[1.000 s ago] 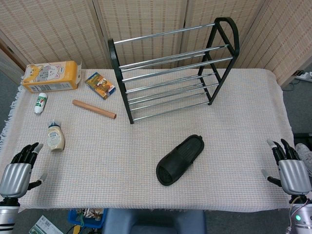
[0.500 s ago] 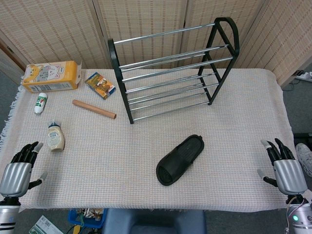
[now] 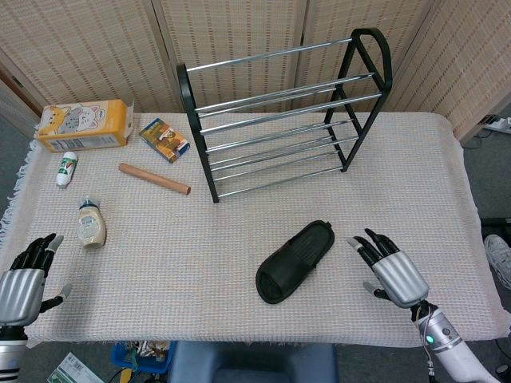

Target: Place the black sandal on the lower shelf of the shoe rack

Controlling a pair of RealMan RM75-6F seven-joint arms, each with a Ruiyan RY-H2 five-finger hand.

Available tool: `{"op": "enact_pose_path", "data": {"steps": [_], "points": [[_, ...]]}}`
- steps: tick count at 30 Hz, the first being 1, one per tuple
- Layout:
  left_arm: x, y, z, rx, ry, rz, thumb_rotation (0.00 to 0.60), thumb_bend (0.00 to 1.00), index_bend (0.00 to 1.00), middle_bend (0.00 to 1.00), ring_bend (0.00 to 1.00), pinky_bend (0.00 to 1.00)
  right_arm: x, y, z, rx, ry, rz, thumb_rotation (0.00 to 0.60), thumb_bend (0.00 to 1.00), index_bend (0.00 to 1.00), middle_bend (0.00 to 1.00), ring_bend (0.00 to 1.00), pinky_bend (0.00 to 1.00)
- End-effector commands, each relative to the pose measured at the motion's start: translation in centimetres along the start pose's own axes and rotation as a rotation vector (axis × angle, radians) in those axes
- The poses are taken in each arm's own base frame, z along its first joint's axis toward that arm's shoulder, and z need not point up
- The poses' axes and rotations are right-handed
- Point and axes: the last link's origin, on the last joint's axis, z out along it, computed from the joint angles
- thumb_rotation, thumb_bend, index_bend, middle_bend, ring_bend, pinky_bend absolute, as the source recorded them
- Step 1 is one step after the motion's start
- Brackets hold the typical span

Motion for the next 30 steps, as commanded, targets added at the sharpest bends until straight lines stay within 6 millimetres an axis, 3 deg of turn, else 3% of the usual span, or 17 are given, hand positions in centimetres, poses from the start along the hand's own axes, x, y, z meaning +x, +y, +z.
{"op": "enact_pose_path", "data": {"steps": [1,8,23,30], "points": [[0.1,-0.1,-0.1,0.004,0.000,-0.001,0.600,0.26,0.10,0.10,0.10,0.24,-0.8,-1.8,2.3,0.079,-0.015,-0.017,0.600,0.14,0.00,0.10,0.04,0.13],[0.2,-0.4,-0.5,0.017,-0.002,-0.003,0.600,0.26,0.10,0.10,0.10,0.24,-2.5,-4.3,5.8,0.140,-0.044,-0.025,0.600,0.00,0.00,0.00,0.00,0.00],[0.2,-0.8,-0.8,0.025,-0.015,-0.011,0.600,0.26,0.10,0.09,0.10,0.24,-4.7,-9.2,9.8,0.317,-0.061,-0.084,0.600,0.00,0.00,0.00,0.00,0.00],[0.2,-1.1,-0.8,0.033,-0.018,-0.008,0.600,0.26,0.10,0.09,0.10,0.24,-5.1,-12.1,12.9,0.351,-0.035,-0.105,0.600,0.00,0.00,0.00,0.00,0.00]]}}
